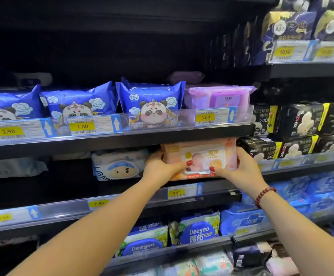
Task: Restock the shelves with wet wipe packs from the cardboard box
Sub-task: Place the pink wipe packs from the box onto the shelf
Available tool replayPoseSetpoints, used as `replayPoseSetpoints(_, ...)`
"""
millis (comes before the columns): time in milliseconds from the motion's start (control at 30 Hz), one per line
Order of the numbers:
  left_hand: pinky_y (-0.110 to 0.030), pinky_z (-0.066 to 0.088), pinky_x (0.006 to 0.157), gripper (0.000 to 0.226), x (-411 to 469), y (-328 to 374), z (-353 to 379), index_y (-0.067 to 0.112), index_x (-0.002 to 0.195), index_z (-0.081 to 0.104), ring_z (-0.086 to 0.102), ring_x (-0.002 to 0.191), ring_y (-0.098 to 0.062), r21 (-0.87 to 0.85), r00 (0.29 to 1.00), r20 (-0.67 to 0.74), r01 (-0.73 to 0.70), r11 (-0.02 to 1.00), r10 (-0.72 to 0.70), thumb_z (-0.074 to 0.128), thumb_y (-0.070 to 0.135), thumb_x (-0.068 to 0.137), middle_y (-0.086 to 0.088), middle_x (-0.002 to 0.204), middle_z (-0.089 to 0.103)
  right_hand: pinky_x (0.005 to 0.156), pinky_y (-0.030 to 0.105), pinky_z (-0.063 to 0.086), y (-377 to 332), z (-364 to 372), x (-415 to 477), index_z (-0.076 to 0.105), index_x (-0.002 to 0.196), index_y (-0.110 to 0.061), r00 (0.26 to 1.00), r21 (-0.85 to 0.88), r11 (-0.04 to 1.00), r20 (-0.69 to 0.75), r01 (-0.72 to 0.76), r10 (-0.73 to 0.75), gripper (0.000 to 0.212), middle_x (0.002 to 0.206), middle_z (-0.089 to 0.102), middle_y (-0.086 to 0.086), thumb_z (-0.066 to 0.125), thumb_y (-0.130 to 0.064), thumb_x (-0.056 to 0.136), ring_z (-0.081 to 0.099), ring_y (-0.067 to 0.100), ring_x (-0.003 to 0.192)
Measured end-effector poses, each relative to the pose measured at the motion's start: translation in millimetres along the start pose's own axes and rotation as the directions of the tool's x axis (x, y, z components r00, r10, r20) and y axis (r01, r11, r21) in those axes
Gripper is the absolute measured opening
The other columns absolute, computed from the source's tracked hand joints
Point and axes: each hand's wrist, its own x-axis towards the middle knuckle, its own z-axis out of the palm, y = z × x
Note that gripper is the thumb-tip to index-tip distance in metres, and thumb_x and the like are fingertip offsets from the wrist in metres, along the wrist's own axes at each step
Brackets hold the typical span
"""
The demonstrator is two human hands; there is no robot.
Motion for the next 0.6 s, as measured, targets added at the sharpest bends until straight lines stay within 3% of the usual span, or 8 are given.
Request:
replayPoseSetpoints(133,-0.025,0.046,0.085,0.079,-4,-3,0,0.017,0.125,0.05,0.059,0.105,-0.016,0.099,0.997,0.006,-0.078,0.992,0.077,0.087,0.044,0.06,0.005,0.112,0.06,0.093,0.04,0.052,3,-3,2,0.057,0.115,-0.018,1.0,0.091,0.996,-0.016,-0.002,0.003,0.052,0.107,0.067,-0.005,0.082,-0.025,0.07,0.063,0.013,0.101)
replayPoseSetpoints(233,-0.022,0.042,0.083,0.086,-5,-5,2,0.019,0.13,0.042,0.058,0.108,-0.018,0.112,0.994,-0.016,-0.101,0.989,0.104,0.087,0.041,0.061,0.003,0.114,0.06,0.102,0.04,0.045,2,-2,5,0.039,0.136,-0.021,0.999,0.055,0.998,-0.041,-0.004,0.007,0.078,0.125,0.056,-0.005,0.082,-0.026,0.071,0.054,0.016,0.118)
replayPoseSetpoints(300,-0.024,0.043,0.085,0.09,-4,-4,4,0.021,0.133,0.039,0.058,0.113,-0.021,0.105,0.994,-0.029,-0.099,0.99,0.102,0.087,0.043,0.06,0.0,0.123,0.06,0.103,0.041,0.044,2,-2,6,0.032,0.138,-0.025,0.999,0.036,0.999,-0.048,0.026,-0.024,0.084,0.132,0.052,-0.003,0.082,-0.026,0.071,0.05,0.019,0.122)
replayPoseSetpoints(500,-0.027,0.047,0.087,0.088,4,4,10,0.023,0.129,0.044,0.059,0.109,-0.02,0.212,0.993,-0.004,-0.115,0.97,0.119,0.088,0.047,0.057,0.0,0.121,0.061,0.085,0.029,0.041,-3,-1,0,0.042,0.129,-0.015,0.995,-0.261,0.963,-0.051,0.071,-0.087,0.056,0.123,0.058,0.007,0.071,-0.031,0.083,0.053,0.027,0.115)
replayPoseSetpoints(600,-0.025,0.05,0.079,0.073,11,10,11,0.023,0.112,0.046,0.059,0.088,-0.015,0.222,0.999,0.025,-0.052,0.974,0.048,0.089,0.044,0.057,0.001,0.108,0.063,0.073,0.034,0.046,-4,1,2,0.043,0.106,-0.015,0.992,-0.339,0.938,-0.069,0.075,-0.104,0.038,0.098,0.06,0.008,0.069,-0.032,0.084,0.058,0.031,0.095)
